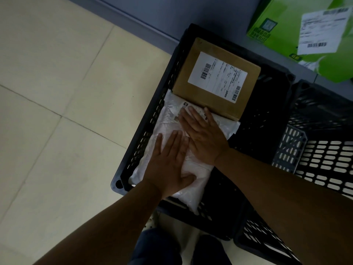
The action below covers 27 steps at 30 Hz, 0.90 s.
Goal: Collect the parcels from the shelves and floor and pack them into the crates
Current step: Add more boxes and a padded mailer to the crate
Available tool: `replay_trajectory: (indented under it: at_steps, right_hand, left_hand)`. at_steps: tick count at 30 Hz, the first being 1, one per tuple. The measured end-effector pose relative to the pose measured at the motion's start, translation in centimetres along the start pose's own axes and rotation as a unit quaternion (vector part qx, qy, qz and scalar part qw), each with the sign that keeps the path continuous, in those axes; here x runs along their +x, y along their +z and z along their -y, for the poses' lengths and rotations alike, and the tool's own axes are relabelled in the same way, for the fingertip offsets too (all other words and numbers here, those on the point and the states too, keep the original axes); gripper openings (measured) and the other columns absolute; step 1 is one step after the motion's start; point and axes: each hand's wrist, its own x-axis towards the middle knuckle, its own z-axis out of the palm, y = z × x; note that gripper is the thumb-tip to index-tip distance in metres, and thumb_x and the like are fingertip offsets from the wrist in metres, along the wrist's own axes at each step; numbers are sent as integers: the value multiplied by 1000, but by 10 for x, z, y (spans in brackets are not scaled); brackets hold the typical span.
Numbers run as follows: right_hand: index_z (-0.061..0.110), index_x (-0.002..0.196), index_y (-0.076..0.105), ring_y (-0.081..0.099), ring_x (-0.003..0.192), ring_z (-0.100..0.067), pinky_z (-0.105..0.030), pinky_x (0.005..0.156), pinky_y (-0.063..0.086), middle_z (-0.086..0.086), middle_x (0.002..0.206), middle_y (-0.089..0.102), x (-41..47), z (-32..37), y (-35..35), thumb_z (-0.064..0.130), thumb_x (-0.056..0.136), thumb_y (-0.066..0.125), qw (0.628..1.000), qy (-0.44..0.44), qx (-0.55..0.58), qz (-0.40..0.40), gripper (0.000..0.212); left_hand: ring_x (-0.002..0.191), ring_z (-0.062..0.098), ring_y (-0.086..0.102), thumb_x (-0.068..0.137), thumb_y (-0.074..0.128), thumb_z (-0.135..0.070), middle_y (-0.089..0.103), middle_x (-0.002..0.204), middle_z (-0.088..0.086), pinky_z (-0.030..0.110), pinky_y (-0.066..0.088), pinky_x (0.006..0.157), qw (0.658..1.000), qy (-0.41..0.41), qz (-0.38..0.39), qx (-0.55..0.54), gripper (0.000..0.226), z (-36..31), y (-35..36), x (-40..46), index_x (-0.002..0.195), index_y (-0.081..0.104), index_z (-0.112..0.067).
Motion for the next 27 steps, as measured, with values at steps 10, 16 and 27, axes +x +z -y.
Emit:
replay_trajectory:
  at_steps: [10, 16, 27]
  right_hand:
    - [19, 150, 13, 7, 145, -36, -63, 113, 9, -16, 157, 9, -68, 31, 9, 48, 93, 28, 991, 119, 36, -45, 66]
    - [32, 148, -12, -18, 144, -29, -61, 113, 0, -7, 157, -17, -68, 33, 26, 53, 95, 18, 986, 145, 74, 22, 64]
    - [30, 147, -11, -21, 143, -29, -58, 115, -2, -8, 154, -21, -51, 2, 23, 47, 94, 9, 977, 199, 80, 5, 59]
  left_hand:
    - [143, 33, 10, 86, 19, -69, 14, 153, 18, 63, 11, 110, 999, -20, -12, 34, 87, 3, -1, 3, 146, 19, -5]
    - [143, 35, 12, 73, 43, -74, 20, 153, 18, 71, 13, 105, 993, 87, -70, 43, 95, 4, -4, -11, 147, 23, -17]
    - [142, 41, 10, 80, 27, -77, 17, 154, 19, 72, 7, 105, 993, 89, -32, 75, 85, -6, 15, -4, 145, 30, -23]
